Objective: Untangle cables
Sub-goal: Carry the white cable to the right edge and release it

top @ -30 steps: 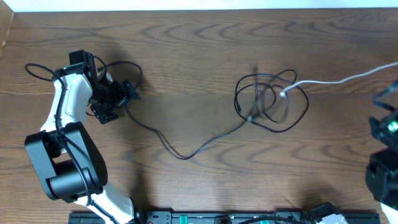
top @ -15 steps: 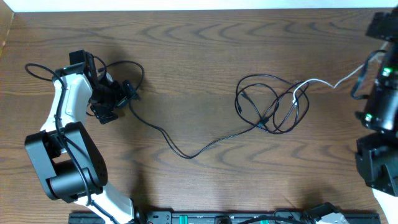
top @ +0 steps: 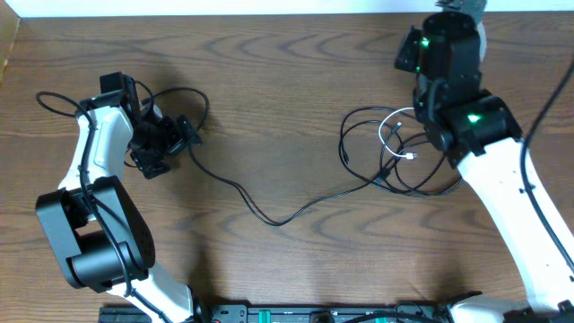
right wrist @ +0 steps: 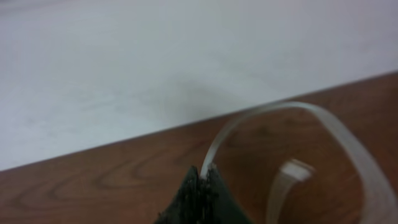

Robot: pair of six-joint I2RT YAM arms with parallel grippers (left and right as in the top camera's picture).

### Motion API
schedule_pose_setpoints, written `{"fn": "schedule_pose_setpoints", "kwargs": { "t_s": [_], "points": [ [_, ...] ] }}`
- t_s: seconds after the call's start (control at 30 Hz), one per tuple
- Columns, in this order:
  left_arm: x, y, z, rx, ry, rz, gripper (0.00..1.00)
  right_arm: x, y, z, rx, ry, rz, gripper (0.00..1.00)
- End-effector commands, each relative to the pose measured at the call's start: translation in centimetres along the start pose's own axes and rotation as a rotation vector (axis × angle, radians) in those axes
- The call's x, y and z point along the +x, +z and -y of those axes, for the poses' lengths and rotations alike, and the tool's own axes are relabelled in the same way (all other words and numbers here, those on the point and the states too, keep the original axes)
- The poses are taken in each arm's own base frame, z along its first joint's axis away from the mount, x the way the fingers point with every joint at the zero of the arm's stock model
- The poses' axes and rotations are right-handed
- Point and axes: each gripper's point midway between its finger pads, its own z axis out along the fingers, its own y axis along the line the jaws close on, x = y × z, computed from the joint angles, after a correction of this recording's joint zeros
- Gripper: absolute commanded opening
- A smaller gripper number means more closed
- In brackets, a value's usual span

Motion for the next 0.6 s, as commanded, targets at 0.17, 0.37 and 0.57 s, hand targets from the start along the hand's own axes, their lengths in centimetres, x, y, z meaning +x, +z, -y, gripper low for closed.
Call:
{"fn": "schedule_pose_setpoints", "kwargs": {
  "t_s": [0.17, 0.37, 0.57],
  "points": [
    [0.0, 0.2, -0.4, -0.013, -0.017, -0.006, 0.98, -9.3, -5.2, 0.0, -0.078, 0.110, 0.308, 0.01],
    [0.0, 0.2, -0.4, -0.013, -0.017, -0.006, 0.98, -18.9, -13.8, 7.6, 0.205, 0.100, 0.700, 0.01],
    [0.0, 0.2, -0.4, -0.013, -0.017, -0.006, 0.98, -21.2, -17.6, 17.2, 0.625, 0.135, 0.812, 0.01]
  ]
}}
